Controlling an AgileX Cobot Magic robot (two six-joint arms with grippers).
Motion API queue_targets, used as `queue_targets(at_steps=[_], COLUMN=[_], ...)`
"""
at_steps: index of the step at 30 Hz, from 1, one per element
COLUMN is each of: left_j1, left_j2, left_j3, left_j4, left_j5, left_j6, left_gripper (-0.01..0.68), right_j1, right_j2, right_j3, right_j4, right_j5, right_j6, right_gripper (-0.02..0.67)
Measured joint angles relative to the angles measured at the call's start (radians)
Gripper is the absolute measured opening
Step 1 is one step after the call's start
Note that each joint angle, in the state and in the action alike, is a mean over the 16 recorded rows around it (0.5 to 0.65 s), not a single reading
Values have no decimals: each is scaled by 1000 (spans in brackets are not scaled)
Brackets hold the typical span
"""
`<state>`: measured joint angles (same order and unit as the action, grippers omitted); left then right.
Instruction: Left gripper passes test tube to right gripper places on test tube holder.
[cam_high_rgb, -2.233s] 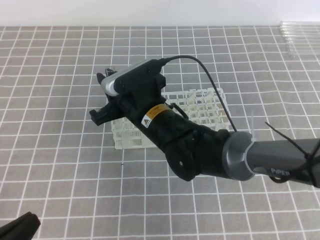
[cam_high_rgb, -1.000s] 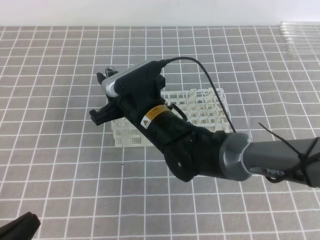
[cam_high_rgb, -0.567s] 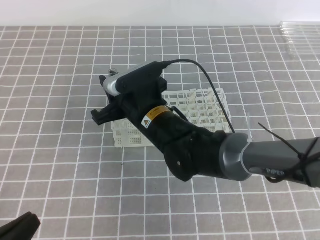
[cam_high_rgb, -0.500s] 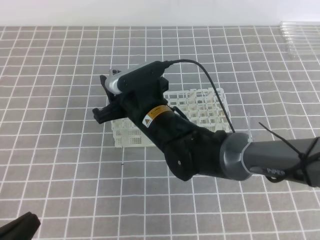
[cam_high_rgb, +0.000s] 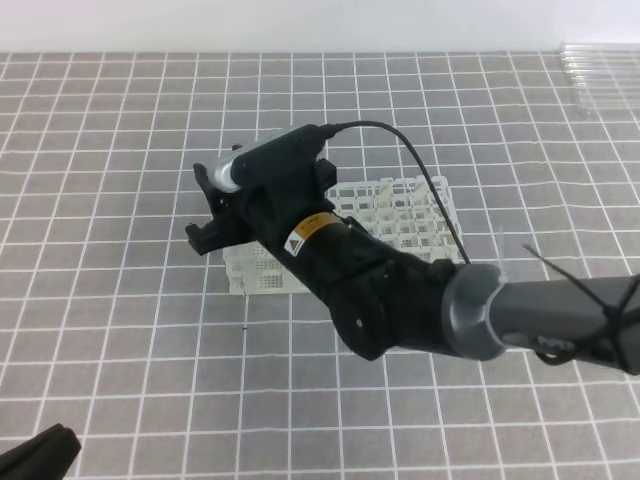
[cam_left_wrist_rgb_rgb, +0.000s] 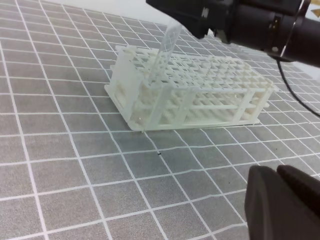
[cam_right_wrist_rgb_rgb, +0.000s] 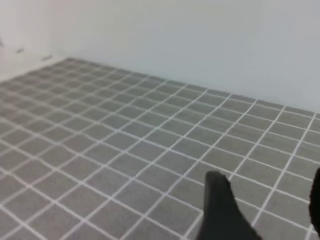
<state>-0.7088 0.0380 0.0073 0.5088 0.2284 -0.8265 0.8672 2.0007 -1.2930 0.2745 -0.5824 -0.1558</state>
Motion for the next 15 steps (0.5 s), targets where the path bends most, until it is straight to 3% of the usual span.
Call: queue_targets(at_steps=[6,15], left_j1=[0,0], left_j2=[-1,0], left_j3=[-2,-2], left_j4=[0,0], left_j5=[2,2], left_j6=[0,0], left_gripper=[0,-1], right_j1=[0,1], right_j2=[-92,-373], right_j3=[3,111], right_j4=[2,3], right_j5=[150,340], right_j6=[-59,-131], right_gripper=[297,107])
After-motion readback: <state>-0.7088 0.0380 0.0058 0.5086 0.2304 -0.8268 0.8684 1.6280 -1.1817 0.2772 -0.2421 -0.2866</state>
